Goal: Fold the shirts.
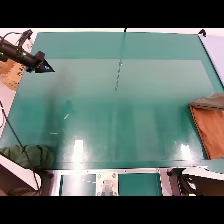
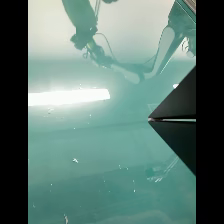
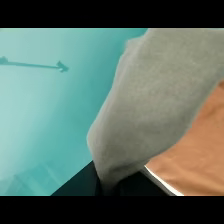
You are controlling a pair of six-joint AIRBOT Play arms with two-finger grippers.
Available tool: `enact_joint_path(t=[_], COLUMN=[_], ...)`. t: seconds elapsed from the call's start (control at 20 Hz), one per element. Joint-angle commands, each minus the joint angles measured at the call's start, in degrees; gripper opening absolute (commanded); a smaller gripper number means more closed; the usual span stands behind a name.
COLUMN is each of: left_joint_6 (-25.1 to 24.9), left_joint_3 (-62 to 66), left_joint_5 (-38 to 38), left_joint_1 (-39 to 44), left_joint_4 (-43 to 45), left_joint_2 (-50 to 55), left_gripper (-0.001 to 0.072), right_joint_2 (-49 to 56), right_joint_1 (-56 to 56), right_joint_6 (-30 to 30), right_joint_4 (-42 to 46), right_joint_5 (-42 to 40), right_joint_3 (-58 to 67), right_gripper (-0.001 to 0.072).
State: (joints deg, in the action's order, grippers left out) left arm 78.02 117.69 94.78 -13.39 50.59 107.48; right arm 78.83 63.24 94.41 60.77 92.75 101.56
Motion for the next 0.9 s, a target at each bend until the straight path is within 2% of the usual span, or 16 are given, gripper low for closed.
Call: enact_joint_path(t=[0.0, 0.3, 0.45, 0.5, 0.55, 0.6, 0.65, 0.75, 0.85], left_joint_6=[0.2, 1.1, 1.1, 1.1, 1.1, 1.1, 1.1, 1.3, 1.6], left_joint_3=[0.0, 0.0, 0.0, 0.0, 0.0, 0.0, 0.0, 0.0, 0.0], left_joint_5=[0.3, 0.7, 1.0, 1.2, 1.6, 1.8, 1.9, 1.7, 1.0], left_joint_1=[0.0, 0.0, 0.0, 0.0, 0.0, 0.0, 0.0, 0.0, 0.0], left_joint_4=[0.0, 0.0, 0.0, 0.0, 0.0, 0.0, 0.0, 0.0, -0.6], left_joint_2=[0.0, 0.0, 0.0, 0.0, 0.0, 0.0, 0.0, 0.0, 0.0], left_gripper=[0.0025, 0.0025, 0.0025, 0.0025, 0.0025, 0.0025, 0.0025, 0.0025, 0.0024], right_joint_2=[-0.1, -3.1, -3.3, -3.3, -3.3, -3.3, -3.2, -3.1, -2.6], right_joint_1=[0.0, 0.3, 0.5, 0.5, 0.5, 0.5, 0.5, 0.5, -0.4], right_joint_6=[0.2, 10.8, 11.7, 11.7, 11.7, 11.7, 11.7, 13.1, 14.1], right_joint_4=[2.1, 20.3, 25.5, 27.5, 29.4, 31.5, 33.3, 34.1, 30.4], right_joint_5=[1.7, 9.2, 11.2, 11.3, 11.3, 11.6, 12.5, 12.8, 12.0], right_joint_3=[-0.9, -11.9, -18.4, -20.9, -22.9, -24.7, -25.5, -24.7, -21.2], right_gripper=[0.0019, 0.0019, 0.0031, 0.0103, 0.0250, 0.0464, 0.0549, 0.0548, 0.0548])
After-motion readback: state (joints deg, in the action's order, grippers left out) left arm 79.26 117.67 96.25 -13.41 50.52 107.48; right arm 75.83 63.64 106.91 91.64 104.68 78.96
